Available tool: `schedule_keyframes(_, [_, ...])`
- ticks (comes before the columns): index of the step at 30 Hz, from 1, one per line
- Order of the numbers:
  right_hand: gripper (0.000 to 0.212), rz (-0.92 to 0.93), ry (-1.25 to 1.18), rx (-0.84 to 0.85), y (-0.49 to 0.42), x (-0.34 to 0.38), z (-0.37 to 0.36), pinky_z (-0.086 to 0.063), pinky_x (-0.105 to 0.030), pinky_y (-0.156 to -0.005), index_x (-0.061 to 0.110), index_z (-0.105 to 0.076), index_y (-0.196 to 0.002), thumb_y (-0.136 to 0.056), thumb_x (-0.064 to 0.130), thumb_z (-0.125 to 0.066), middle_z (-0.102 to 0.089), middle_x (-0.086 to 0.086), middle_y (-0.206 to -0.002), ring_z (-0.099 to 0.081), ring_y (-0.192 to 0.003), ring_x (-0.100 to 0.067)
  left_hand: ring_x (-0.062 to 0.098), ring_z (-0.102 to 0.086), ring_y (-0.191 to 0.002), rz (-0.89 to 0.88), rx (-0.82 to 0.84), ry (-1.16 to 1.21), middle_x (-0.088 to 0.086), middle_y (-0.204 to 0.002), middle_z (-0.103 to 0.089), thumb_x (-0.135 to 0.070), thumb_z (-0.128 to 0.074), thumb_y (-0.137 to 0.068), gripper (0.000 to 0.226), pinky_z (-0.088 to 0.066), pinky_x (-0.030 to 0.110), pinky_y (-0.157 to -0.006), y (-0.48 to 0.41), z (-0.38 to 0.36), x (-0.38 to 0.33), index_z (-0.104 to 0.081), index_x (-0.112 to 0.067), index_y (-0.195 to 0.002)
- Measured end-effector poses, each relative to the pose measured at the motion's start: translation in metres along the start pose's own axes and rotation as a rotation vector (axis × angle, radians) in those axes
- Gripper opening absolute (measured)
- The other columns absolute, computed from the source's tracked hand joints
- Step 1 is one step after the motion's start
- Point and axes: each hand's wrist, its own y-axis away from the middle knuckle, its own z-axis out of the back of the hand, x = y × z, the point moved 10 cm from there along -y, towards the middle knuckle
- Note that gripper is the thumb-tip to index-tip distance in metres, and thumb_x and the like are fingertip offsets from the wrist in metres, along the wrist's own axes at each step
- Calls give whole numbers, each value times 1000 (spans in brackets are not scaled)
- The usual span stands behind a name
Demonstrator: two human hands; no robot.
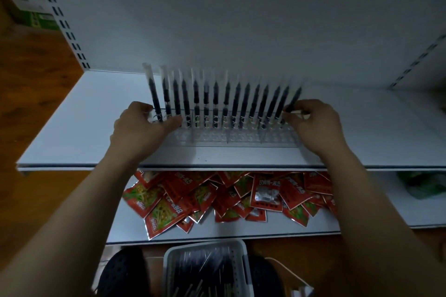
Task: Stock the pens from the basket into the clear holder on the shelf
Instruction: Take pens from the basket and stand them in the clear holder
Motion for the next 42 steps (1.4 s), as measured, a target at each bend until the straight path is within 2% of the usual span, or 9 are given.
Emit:
schedule_keyframes(5, [39,-73,45,122,5,-8,-14,-30,-16,-87,14,-56,-133,-97,29,-54,-55,-6,-138,-51,-124,-21,31,-45,-127,-29,-70,-55,9,-139,-48,-59,-71,-73,83,-39,53,-103,2,4,-4,-42,-14,-137])
schedule_keyframes(10, [56,-93,-71,-20,20,-11,5,-32,-30,-109,15,-41,-145,-94,32,-59,-43,-6,-148,-42,-133,-21,32,-38,-131,-59,-183,-152,11,-141,-43,-58,-68,-77,80,-33,50,-103,21,14,-17,-40,-14,-138])
schedule_keyframes(19, [37,-24,-80,-129,98,15,20,-38,-36,-103,14,-56,-130,-94,22,-58,-54,-9,-130,-48,-121,-25,29,-35,-126,-285,-182,-306,9,-131,-48,-48,-65,-84,52,-32,45,-100,109,9,-25,-51,-19,-124])
schedule_keyframes(22, [32,32,-28,-16,126,30,-5,-43,-34,-99,14,-60,-124,-93,23,-58,-59,-7,-123,-54,-113,-23,29,-38,-119,-346,-104,-354,5,-120,-54,-47,-66,-82,37,-32,43,-94,133,-11,-12,-58,-23,-108])
schedule_keyframes(25, [24,53,3,216,151,32,-44,-50,-30,-79,20,-66,-113,-93,23,-54,-67,0,-95,-62,-84,-18,29,-37,-118,-348,36,-473,4,-117,-55,-49,-65,-81,33,-30,42,-92,148,-41,19,-60,-23,-102])
schedule_keyframes(29, [23,9,66,447,184,10,-92,-36,-25,-53,21,-69,-105,-96,21,-48,-52,12,-64,-48,-54,-9,31,-38,-123,-224,229,-588,5,-125,-53,-54,-61,-83,40,-31,44,-98,159,-73,84,-58,-22,-109])
schedule_keyframes(34, [26,-110,85,745,234,-34,-170,-44,-26,-72,13,-67,-111,-98,19,-46,-67,-7,-105,-56,-81,-18,29,-50,-116,138,432,-545,4,-118,-62,-53,-61,-82,37,-43,42,-97,195,-100,190,-59,-27,-108])
schedule_keyframes(39, [36,-306,220,993,294,-104,-233,-33,-29,-58,10,-39,-62,-98,14,-43,-40,-7,-65,-35,-58,-19,28,-56,-113,237,567,-459,4,-113,-64,-47,-62,-81,28,-45,38,-95,216,-128,217,-59,-28,-101])
schedule_keyframes(42, [30,-393,340,1088,322,-143,-266,-42,-30,-65,10,-42,-61,-91,10,-45,-42,-10,-75,-40,-62,-19,24,-59,-109,215,581,-354,4,-117,-64,-46,-67,-83,44,-48,33,-92,202,-140,209,-59,-20,-118])
